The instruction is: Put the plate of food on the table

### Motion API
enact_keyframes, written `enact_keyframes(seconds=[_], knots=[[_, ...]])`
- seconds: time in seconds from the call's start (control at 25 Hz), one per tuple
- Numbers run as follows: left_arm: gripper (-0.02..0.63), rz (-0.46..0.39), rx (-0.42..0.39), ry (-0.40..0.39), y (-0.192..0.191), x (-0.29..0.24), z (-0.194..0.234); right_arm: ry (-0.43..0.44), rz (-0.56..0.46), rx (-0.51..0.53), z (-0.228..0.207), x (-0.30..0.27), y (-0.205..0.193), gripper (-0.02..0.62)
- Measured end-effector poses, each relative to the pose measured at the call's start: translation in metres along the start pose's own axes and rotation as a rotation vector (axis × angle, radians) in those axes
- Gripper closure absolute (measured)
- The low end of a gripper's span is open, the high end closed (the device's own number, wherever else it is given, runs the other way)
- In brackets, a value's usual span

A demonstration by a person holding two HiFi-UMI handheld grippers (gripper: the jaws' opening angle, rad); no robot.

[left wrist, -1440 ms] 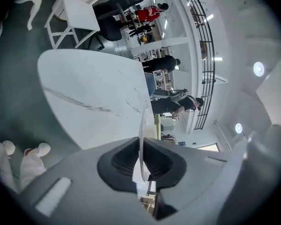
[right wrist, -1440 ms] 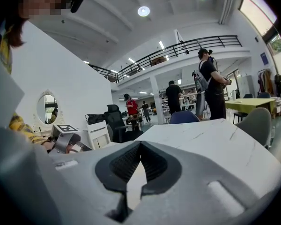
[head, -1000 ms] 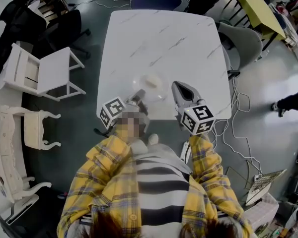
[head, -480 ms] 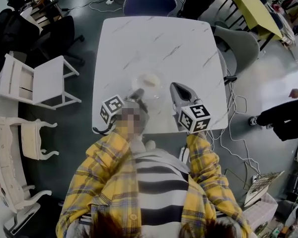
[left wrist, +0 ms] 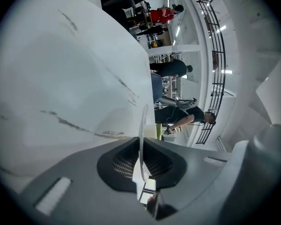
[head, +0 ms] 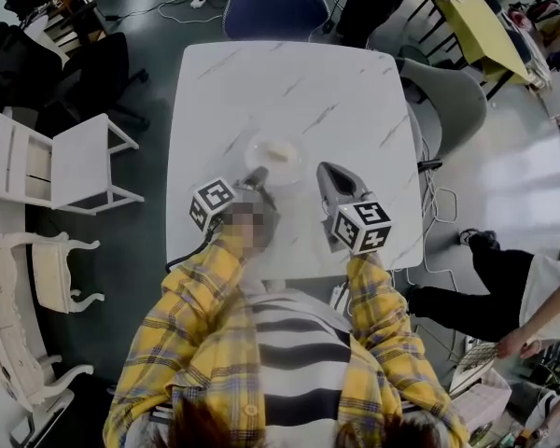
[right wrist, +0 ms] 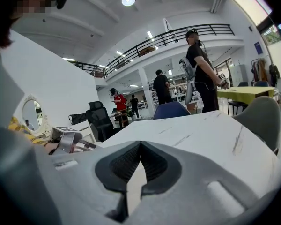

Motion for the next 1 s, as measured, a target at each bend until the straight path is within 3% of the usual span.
enact_keyframes(seconds=[0.44, 1.0], knots=[[0.588, 0.013, -0.021, 0.055, 0.01, -0.044, 0.003, -0.002, 0.042, -0.009, -0.013, -0.027, 0.004, 0.597], [0.589, 0.052, 0.007, 0.092, 0.008, -0.055, 0.012, -0.025, 0.039, -0.027, -0.024, -0.027, 0.005, 0.597]])
Point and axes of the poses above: the fingertips, and each gripper's own axes: x backward along the fingers, z to its left, y out of its top, the point moved 4 cm from there along x, backward along the fingers, and after that the axes turned 14 degrees about -x, right-handed, at the moved point
